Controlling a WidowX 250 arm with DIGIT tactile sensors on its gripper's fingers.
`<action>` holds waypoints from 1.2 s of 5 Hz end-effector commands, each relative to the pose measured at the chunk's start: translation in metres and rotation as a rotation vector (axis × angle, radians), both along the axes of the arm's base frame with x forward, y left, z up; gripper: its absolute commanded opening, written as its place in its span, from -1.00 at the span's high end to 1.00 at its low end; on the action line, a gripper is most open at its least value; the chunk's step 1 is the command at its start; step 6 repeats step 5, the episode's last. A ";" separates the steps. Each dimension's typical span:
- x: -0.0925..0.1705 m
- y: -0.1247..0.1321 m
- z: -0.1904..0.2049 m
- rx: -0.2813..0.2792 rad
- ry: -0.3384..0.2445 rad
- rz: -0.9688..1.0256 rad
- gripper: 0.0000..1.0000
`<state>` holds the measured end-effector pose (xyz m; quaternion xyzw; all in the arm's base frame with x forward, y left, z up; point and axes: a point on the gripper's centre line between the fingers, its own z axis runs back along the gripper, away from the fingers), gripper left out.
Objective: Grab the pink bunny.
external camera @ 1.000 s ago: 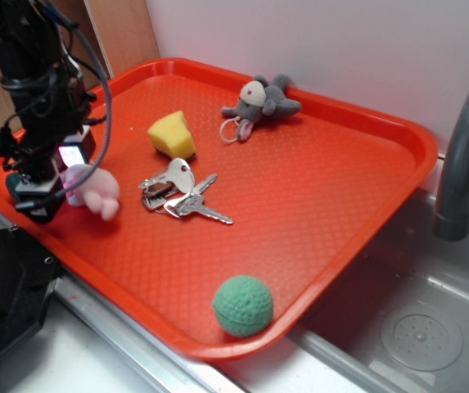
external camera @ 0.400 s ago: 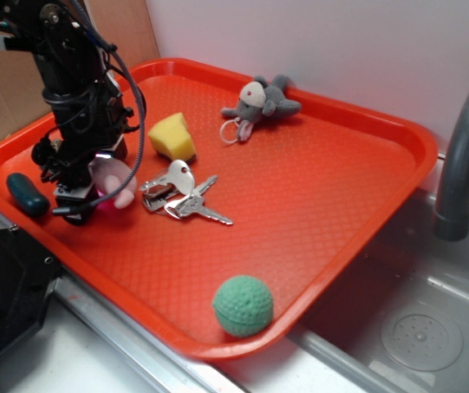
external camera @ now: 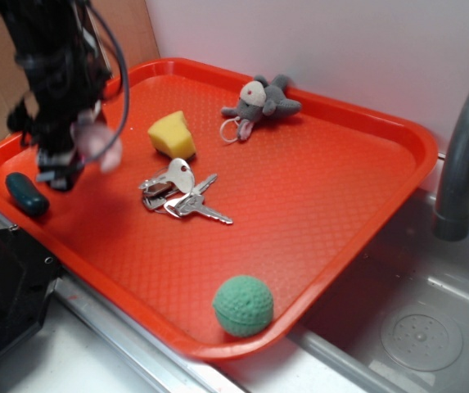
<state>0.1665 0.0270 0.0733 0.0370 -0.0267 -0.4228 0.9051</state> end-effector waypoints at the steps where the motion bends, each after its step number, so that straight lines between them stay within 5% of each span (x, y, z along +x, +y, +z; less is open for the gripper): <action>1: 0.023 -0.008 0.083 -0.139 -0.011 0.473 1.00; 2: 0.020 0.000 0.093 -0.202 -0.001 0.705 1.00; 4: 0.000 0.005 0.096 -0.238 -0.033 0.827 1.00; 6: -0.005 0.017 0.080 -0.217 -0.004 0.864 1.00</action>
